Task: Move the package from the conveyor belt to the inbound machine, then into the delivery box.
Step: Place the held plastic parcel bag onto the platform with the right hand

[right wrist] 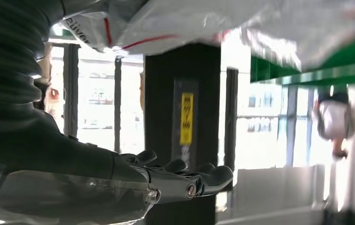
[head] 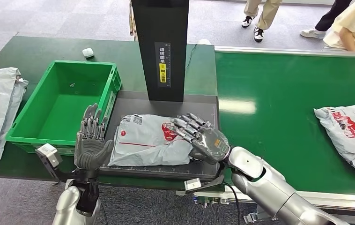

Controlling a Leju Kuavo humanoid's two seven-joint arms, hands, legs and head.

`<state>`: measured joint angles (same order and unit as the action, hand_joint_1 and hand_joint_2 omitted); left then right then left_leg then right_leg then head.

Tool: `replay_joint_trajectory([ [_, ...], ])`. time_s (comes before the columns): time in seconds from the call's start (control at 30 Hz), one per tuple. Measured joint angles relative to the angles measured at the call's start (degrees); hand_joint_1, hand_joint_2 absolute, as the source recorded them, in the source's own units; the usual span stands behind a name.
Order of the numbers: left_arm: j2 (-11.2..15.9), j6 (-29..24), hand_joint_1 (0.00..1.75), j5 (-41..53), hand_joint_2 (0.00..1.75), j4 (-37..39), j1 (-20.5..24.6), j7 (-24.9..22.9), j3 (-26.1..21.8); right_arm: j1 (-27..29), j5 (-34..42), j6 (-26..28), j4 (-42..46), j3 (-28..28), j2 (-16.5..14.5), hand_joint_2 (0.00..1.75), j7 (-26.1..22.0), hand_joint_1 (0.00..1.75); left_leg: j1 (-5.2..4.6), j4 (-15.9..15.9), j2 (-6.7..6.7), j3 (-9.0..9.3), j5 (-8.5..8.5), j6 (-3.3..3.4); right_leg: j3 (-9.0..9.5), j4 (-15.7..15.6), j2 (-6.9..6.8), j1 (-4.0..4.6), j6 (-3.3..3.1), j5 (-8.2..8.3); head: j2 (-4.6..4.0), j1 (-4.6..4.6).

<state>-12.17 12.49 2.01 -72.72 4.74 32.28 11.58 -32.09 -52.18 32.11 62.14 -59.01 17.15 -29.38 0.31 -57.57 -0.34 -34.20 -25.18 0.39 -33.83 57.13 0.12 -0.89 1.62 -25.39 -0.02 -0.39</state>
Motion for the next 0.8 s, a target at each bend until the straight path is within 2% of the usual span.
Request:
replay_joint_trajectory([
  [0.17,-0.5,0.0,0.00,-0.1,1.75,0.2,0.8,0.0,0.1,2.8,7.3,1.8,4.1,5.0,0.0,1.75,-2.7,0.00,0.00,0.0,0.00,-0.01,0.00,0.00,-0.02,0.0,0.00,0.00,0.00,0.00,0.00,0.00],
  [0.3,-0.5,-0.4,0.00,-0.5,1.75,0.7,1.6,0.0,0.6,5.8,23.2,-1.1,9.2,10.1,-0.5,1.75,-6.4,0.00,0.00,0.0,-0.02,-0.04,0.01,0.00,-0.01,0.0,-0.04,0.00,0.00,0.00,0.00,0.00],
  [0.4,-0.5,-1.1,0.00,-1.0,1.75,1.1,2.2,0.4,1.3,7.5,31.7,-3.6,13.3,14.2,-1.9,1.75,-7.9,0.00,0.00,0.0,-0.01,-0.04,0.01,0.00,-0.02,0.0,-0.04,0.00,0.00,0.00,0.00,0.00],
  [0.57,-0.5,-1.3,0.00,-1.2,1.75,1.6,2.7,0.6,2.2,8.7,34.9,-4.5,17.5,18.5,-3.9,1.75,-8.7,0.00,0.00,0.0,-0.01,-0.04,0.00,0.00,-0.03,0.0,-0.03,0.00,0.00,-0.01,0.00,0.00],
  [0.8,-0.5,-1.4,0.00,-1.2,1.75,1.7,2.9,0.6,2.7,9.6,35.0,-4.5,19.7,20.5,-4.8,1.75,-8.9,0.00,0.00,0.0,-0.01,-0.04,0.00,0.00,-0.03,0.0,-0.03,0.00,0.00,-0.01,0.00,0.01],
])
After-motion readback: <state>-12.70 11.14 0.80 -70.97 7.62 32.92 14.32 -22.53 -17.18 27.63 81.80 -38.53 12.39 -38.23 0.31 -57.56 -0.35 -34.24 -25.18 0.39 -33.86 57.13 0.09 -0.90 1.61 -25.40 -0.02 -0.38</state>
